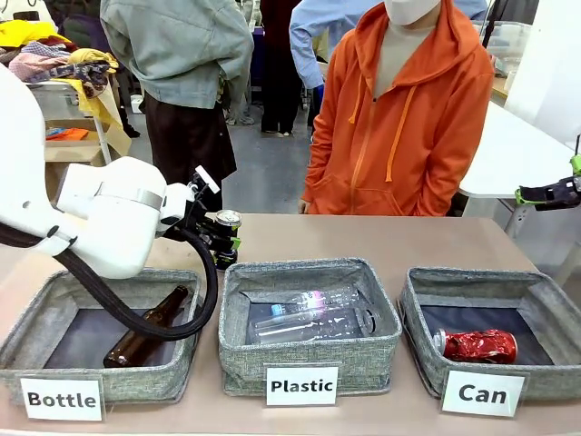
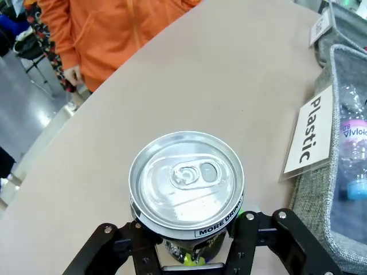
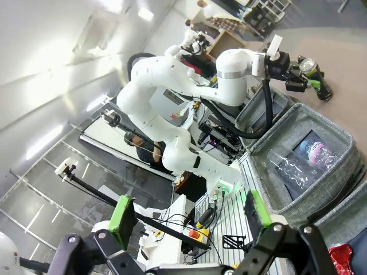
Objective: Sort the can waste into the basket.
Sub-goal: Pick up the can waste from the table and place it in the right Fabric basket.
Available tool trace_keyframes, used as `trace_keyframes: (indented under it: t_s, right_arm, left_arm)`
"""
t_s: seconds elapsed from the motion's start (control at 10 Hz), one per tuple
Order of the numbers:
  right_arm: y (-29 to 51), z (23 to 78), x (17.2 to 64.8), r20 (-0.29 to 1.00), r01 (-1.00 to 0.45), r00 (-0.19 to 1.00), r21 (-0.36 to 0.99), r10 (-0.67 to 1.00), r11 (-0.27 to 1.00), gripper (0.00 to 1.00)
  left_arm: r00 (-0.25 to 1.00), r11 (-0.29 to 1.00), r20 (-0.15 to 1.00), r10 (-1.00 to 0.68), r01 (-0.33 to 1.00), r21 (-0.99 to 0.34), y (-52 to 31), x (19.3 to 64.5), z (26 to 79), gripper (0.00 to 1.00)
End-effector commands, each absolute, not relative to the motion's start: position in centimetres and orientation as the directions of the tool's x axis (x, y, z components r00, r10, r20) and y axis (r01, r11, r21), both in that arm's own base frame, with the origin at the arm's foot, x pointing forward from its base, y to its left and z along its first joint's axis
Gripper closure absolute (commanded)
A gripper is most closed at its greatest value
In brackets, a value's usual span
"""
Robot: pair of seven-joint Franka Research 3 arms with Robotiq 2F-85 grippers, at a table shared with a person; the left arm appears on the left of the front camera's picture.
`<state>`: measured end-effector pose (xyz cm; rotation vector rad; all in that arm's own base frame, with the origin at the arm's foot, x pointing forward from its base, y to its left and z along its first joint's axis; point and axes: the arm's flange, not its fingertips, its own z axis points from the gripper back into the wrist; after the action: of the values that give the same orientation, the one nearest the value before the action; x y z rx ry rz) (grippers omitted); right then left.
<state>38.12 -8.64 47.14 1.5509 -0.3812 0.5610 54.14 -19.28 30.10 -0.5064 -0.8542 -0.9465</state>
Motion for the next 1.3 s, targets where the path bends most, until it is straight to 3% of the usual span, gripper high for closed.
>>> trace_keyframes:
  t_s: [0.0, 0.2, 0.6, 0.9, 1.0, 1.1, 1.2]
  right_arm:
    - [-8.7, 47.1, 37.8, 0.581, -0.577, 0.806, 0.814, 0.110, -0.069, 0.00]
    - [-8.7, 47.1, 37.8, 0.581, -0.577, 0.806, 0.814, 0.110, -0.069, 0.00]
    - [-8.7, 47.1, 37.8, 0.581, -0.577, 0.806, 0.814, 0.110, -0.069, 0.00]
    - [-8.7, 47.1, 37.8, 0.581, -0.577, 0.806, 0.814, 0.110, -0.069, 0.00]
    - [-8.7, 47.1, 37.8, 0.581, -0.577, 0.806, 0.814, 0.110, -0.069, 0.00]
    - [-8.7, 47.1, 37.8, 0.581, -0.577, 0.806, 0.814, 0.110, -0.069, 0.00]
    - [-8.7, 47.1, 37.8, 0.581, -0.577, 0.806, 0.814, 0.110, -0.069, 0.00]
  left_arm:
    - [0.275, 0.493, 0.846, -0.458, 0.870, -0.016, -19.1, 53.9, 30.6, 1.00]
    - [0.240, 0.491, 0.861, -0.449, 0.871, 0.014, -18.5, 51.5, 34.0, 1.00]
    - [0.170, 0.179, 0.844, -0.509, 0.980, -0.090, -12.4, 40.1, 45.2, 1.00]
    - [0.059, -0.020, 0.803, -0.593, 0.996, -0.088, -6.9, 32.8, 46.3, 1.00]
    - [0.027, -0.017, 0.801, -0.598, 0.999, -0.047, -5.1, 31.1, 46.1, 1.00]
    - [0.076, 0.203, 0.823, -0.563, 0.978, 0.048, -3.6, 31.6, 45.8, 1.00]
    - [0.076, -0.002, 0.797, -0.600, 0.995, -0.096, -7.0, 32.5, 46.6, 1.00]
